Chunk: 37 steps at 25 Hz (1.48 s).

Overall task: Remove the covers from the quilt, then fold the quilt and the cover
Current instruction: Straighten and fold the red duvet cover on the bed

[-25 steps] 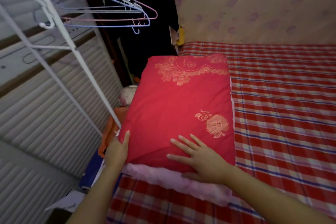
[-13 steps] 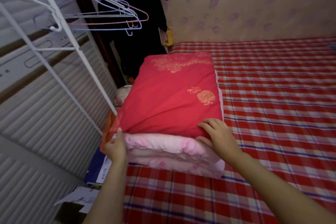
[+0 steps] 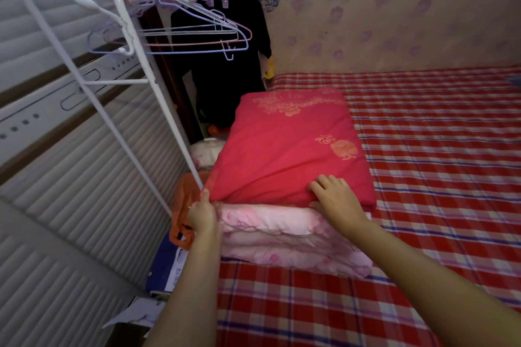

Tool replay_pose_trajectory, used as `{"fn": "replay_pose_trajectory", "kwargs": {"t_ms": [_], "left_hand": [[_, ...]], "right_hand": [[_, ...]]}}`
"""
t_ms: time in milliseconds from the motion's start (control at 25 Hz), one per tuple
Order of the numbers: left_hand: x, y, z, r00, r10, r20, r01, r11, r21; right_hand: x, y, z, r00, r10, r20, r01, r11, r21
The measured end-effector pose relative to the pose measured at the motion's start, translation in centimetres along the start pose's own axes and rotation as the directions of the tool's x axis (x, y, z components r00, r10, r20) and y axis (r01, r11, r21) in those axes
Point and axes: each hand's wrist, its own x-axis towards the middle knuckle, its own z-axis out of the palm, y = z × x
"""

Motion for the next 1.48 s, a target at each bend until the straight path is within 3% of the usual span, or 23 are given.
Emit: {"fn": "replay_pose_trajectory", "kwargs": {"t_ms": [80,200,280,440,520,600,680,760,880,1000,1040,1280,1320,1400,1480], "left_hand": [[0.5,0.6,-0.4,0.997,0.079,-0.006,-0.078,0.989,0.126],[1.3,1.6,-0.8,0.997,0.082,0.004,-0.082,0.984,0.157],[1.8,2.2,-1.1,0.999,0.012,0.031,-0.016,0.993,0.115],[2.6,4.2,-1.8,0.948,-0.159,0.275,0.191,0.977,-0.093],[2.6,3.9,-2.3,0.903,-0.298,0.309,0.389,0.872,-0.298],[2.6,1.6,-2.9,0.808,-0.481,0.340,0.589,0.640,-0.494],[1.9,-0.7,-3.2,0.736,-0.575,0.358,0.654,0.467,-0.595],[1.6,-2.1,-2.9,0.747,-0.594,0.299,0.630,0.487,-0.605],[1.7,-2.2,-2.3,0.812,-0.546,0.208,0.566,0.649,-0.508],[2.5,-2.4,-1.8,0.860,-0.481,0.171,0.499,0.718,-0.485],[2.7,-2.5,-1.6,0.874,-0.457,0.163,0.476,0.745,-0.467],[2.5,-2.4,-1.3,0.930,-0.341,0.138,0.367,0.890,-0.271],[1.9,-2.0,-1.5,0.945,-0.308,0.109,0.322,0.933,-0.158],[1.1,-1.4,-1.5,0.991,-0.135,-0.010,0.134,0.962,0.237],[0.0,0.0,-1.0,0.973,0.205,-0.107,-0.118,0.838,0.533]], "right_hand": [[0.6,-0.1,-0.2,0.999,-0.029,0.022,0.030,0.999,-0.040],[1.5,0.2,-0.7,0.994,-0.091,0.062,0.092,0.996,-0.011],[1.6,0.3,-1.4,0.983,-0.174,0.063,0.172,0.985,0.031],[1.6,0.4,-3.0,0.947,-0.320,0.014,0.319,0.946,0.052],[1.6,-0.2,-3.2,0.938,-0.347,0.017,0.346,0.937,0.046],[1.1,-1.3,-2.5,0.933,-0.353,0.072,0.353,0.936,0.010],[-0.1,-2.2,-0.9,0.924,-0.357,0.138,0.363,0.932,-0.015],[-1.2,-2.4,0.0,0.920,-0.361,0.155,0.366,0.931,-0.003],[-2.4,-0.2,0.0,0.970,-0.243,0.028,0.242,0.970,0.030],[-3.5,2.7,-0.8,0.999,0.044,-0.017,-0.044,0.999,0.001],[-3.8,3.5,-0.8,0.997,0.071,-0.024,-0.071,0.997,-0.006],[-6.0,4.2,-1.1,0.997,-0.038,0.064,0.039,0.999,-0.014],[-6.3,4.0,-0.8,0.995,-0.036,0.092,0.040,0.998,-0.046],[-6.4,4.0,0.1,0.988,-0.021,0.152,0.033,0.997,-0.077],[-6.1,4.1,0.3,0.981,-0.029,0.192,0.041,0.997,-0.059]]}}
